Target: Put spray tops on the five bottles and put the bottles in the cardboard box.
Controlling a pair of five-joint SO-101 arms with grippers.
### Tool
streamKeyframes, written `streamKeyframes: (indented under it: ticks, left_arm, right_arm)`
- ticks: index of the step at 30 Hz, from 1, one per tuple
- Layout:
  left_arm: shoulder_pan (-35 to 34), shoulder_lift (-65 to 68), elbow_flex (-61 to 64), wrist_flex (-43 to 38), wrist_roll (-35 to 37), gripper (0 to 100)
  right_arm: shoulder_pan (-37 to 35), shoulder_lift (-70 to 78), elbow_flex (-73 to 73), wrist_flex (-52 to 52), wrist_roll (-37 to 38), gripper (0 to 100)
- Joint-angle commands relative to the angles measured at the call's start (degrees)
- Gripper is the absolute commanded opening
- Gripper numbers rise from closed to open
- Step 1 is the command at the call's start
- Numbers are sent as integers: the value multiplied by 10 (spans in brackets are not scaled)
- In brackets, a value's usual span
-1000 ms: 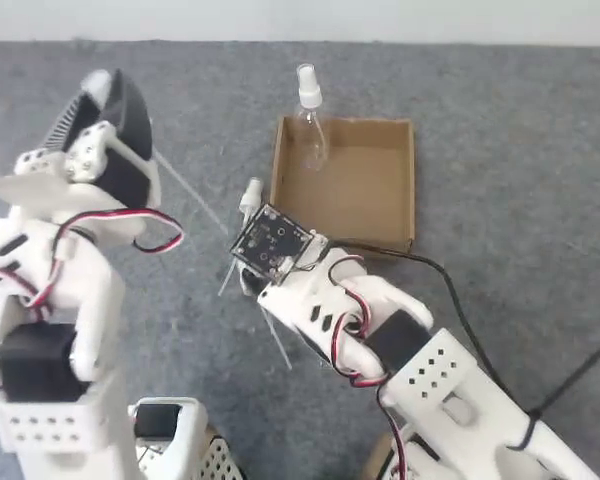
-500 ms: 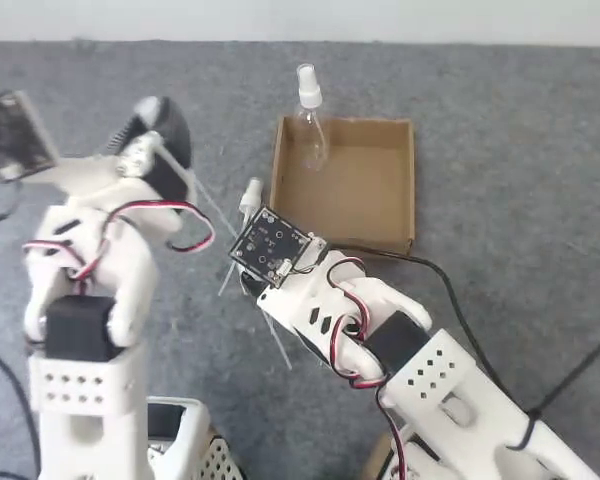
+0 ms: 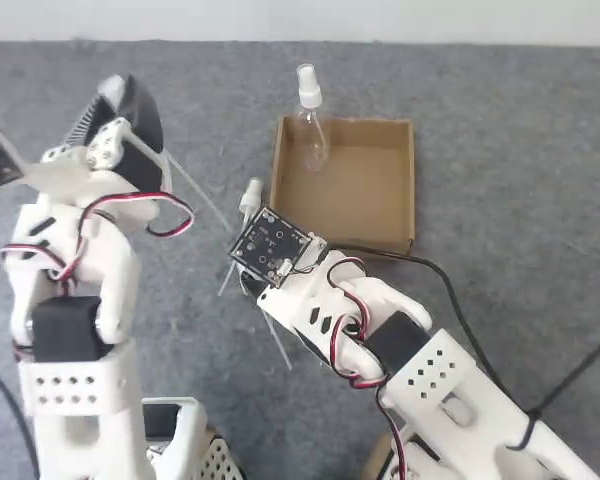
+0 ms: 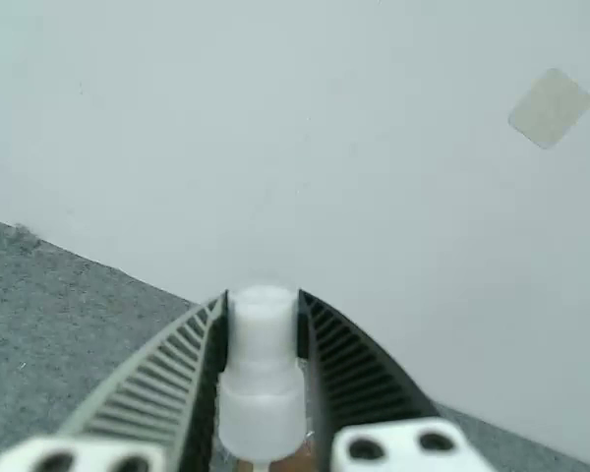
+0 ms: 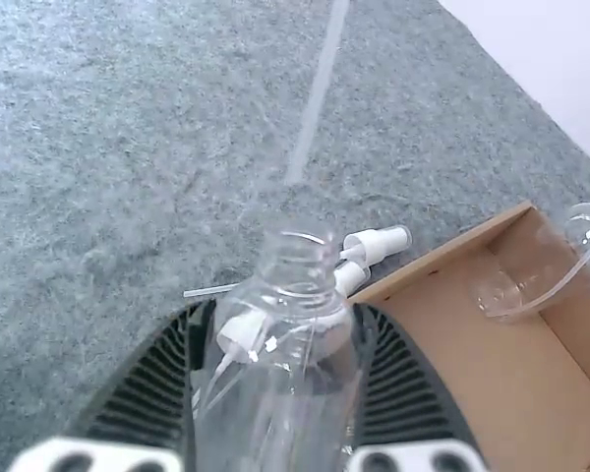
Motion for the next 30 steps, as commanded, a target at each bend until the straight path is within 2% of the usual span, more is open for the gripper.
streamKeyframes:
  ticks: [1, 11, 18, 25, 30]
  left_arm:
    - [9, -4, -15, -18, -5, 11]
    - [98, -9, 93, 19, -6, 11]
    - [106, -9, 110, 94, -80, 11]
    - [108, -9, 129, 98, -79, 11]
    - [125, -9, 128, 101, -78, 11]
  right_arm:
    - [-2, -20, -4, -8, -6, 6]
    - [-1, -20, -4, -7, -6, 6]
    - [1, -28, 53, -27, -2, 9]
    - [1, -48, 125, -201, -13, 6]
    - [2, -44, 176, -339, -94, 6]
